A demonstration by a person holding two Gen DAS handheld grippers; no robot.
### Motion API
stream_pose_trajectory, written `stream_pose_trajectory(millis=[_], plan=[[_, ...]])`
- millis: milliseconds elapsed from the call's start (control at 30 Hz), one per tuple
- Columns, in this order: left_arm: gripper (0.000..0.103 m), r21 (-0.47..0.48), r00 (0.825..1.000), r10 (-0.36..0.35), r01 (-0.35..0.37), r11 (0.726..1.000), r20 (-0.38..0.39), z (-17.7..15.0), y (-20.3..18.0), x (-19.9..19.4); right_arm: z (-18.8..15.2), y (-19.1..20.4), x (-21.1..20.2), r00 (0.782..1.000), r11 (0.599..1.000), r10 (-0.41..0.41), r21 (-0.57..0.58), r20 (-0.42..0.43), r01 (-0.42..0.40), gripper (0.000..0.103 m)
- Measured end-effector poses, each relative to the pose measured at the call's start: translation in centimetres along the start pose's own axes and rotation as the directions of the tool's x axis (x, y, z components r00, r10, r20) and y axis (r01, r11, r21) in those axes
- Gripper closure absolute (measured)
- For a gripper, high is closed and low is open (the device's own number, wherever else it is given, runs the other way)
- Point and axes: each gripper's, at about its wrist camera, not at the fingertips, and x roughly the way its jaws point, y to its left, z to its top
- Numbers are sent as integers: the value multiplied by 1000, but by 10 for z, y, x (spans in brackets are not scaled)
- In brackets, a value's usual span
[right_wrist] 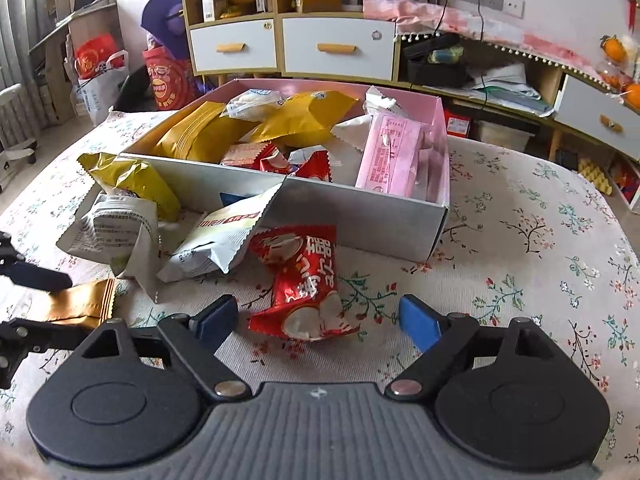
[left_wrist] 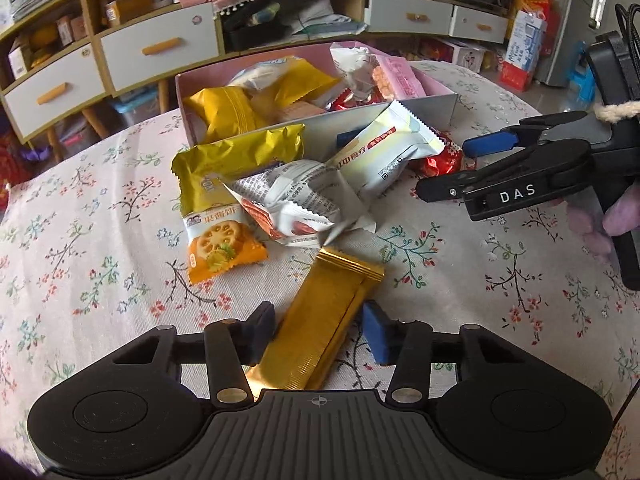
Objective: Organize snacks
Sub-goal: 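Grasp the gold bar pack with the left tool while the right tool grasps the red candy pack, then carry the gold bar and red candy pack into the pink box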
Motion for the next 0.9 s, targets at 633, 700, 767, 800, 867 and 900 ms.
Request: stream_pose_trajectory(millis=[633, 700, 767, 800, 867, 900], plan=[[74, -130, 996, 77, -83, 988, -53, 11, -13, 3, 14, 0, 0, 1000, 999, -14, 52, -21, 15, 71], [74, -143, 996, 61, -68, 987, -58, 12, -14, 2, 14, -2, -2, 999, 998, -10, 69, -38, 13, 71], [74, -153, 997, 37, -46, 987, -61, 13, -16, 1, 14, -5, -5, 998, 996, -2, 94, -56, 8, 71], [74, -155, 998, 28, -37, 987, -65, 14, -17, 0, 14, -7, -6, 998, 994, 3, 107, -66, 4, 71], [74, -152, 997, 6, -17, 988, -75, 15, -18, 0, 15, -9, -9, 997, 992, 6, 123, -79, 4, 71], [74, -150, 997, -3, -9, 989, -77, 16, -19, -2, 15, -11, -10, 996, 991, 6, 133, -87, 6, 71]])
